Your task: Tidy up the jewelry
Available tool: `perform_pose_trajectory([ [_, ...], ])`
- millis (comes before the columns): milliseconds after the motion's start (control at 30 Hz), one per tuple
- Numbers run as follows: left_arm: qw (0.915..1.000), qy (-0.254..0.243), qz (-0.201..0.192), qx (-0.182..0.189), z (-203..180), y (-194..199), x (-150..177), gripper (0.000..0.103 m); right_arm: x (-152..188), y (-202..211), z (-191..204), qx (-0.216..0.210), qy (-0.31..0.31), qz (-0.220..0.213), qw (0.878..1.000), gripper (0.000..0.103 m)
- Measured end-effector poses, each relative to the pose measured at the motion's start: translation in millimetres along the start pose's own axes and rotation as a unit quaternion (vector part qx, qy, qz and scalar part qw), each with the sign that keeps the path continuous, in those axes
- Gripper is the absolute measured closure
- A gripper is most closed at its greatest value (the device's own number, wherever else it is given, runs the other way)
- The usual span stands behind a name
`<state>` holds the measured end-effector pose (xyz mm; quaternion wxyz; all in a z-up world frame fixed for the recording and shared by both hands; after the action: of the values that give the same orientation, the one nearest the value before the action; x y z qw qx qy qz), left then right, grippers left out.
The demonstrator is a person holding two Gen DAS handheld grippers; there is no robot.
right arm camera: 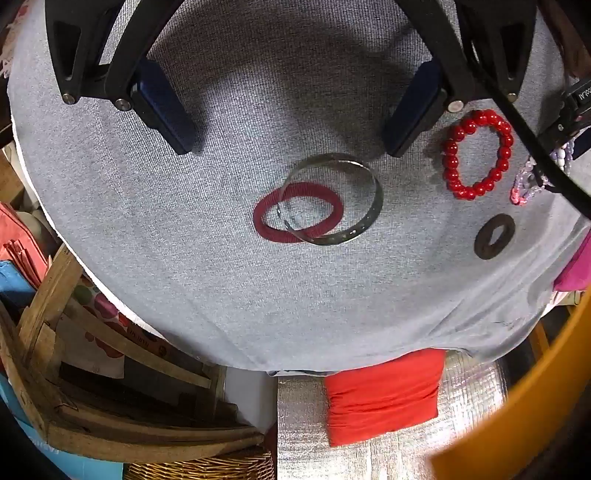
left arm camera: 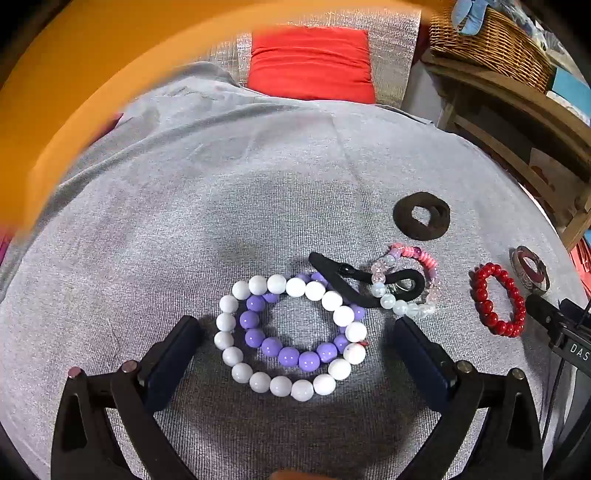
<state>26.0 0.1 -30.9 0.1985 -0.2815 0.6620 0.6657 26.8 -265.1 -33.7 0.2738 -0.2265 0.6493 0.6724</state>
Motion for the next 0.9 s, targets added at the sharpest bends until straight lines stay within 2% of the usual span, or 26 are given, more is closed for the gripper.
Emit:
perform_pose_trajectory([
  [900,1.0,-0.005,-0.003,-0.007,-1.3,0.2,1.0,0.0,0.0,0.0,0.0,0.0,0.0,0.001,1.0,0.0],
])
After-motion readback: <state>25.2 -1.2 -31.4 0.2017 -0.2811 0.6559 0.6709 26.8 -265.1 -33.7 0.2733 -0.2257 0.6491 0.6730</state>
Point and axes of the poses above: each gripper's, at about its wrist camera, not at the fingertips, and y roughly against the way its jaws point, z to its left, x to its underside, the point moved 4 cm from there along -y, roughly the way its jaws point, and after that the axes turned 3 degrees about -x, right-handed, at the moved point
